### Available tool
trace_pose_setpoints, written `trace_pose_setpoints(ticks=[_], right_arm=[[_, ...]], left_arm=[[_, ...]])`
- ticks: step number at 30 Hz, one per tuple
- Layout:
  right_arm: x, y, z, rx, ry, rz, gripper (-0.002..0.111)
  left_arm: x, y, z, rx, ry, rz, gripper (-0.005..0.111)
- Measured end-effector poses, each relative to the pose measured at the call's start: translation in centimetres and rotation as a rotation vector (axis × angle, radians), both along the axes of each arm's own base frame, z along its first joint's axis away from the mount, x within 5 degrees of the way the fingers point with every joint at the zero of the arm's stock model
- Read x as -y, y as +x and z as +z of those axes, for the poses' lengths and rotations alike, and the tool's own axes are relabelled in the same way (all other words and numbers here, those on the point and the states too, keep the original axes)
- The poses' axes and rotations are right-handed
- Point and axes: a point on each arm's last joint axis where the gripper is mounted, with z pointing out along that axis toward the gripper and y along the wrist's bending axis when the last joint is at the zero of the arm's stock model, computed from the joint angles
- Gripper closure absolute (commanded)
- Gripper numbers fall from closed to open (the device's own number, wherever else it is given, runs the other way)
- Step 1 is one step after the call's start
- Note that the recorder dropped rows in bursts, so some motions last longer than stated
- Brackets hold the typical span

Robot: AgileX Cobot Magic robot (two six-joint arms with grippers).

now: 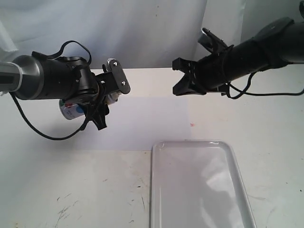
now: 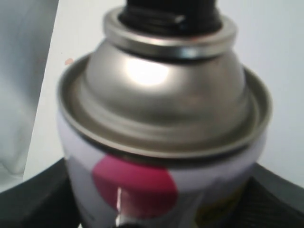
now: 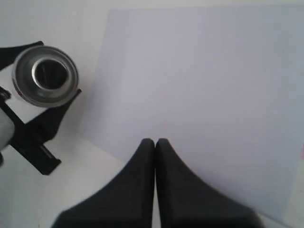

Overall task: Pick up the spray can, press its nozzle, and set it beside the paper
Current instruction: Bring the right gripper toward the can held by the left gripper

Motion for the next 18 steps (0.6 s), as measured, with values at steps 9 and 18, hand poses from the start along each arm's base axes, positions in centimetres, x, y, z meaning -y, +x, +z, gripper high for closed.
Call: trace_pose_setpoints(ticks=[9, 18], right_arm=[[-2.0, 4.0, -0.7, -0.104, 0.243, 0.113, 0.108], [-3.0, 5.2, -4.0, -0.198, 0.323, 0.152, 0.108]], left_arm=[[0.5, -0.3, 0.0, -0.004, 0.010, -0.007, 0.107], [0.7, -0.4, 0.0, -0.004, 0.010, -0.012, 0.107]])
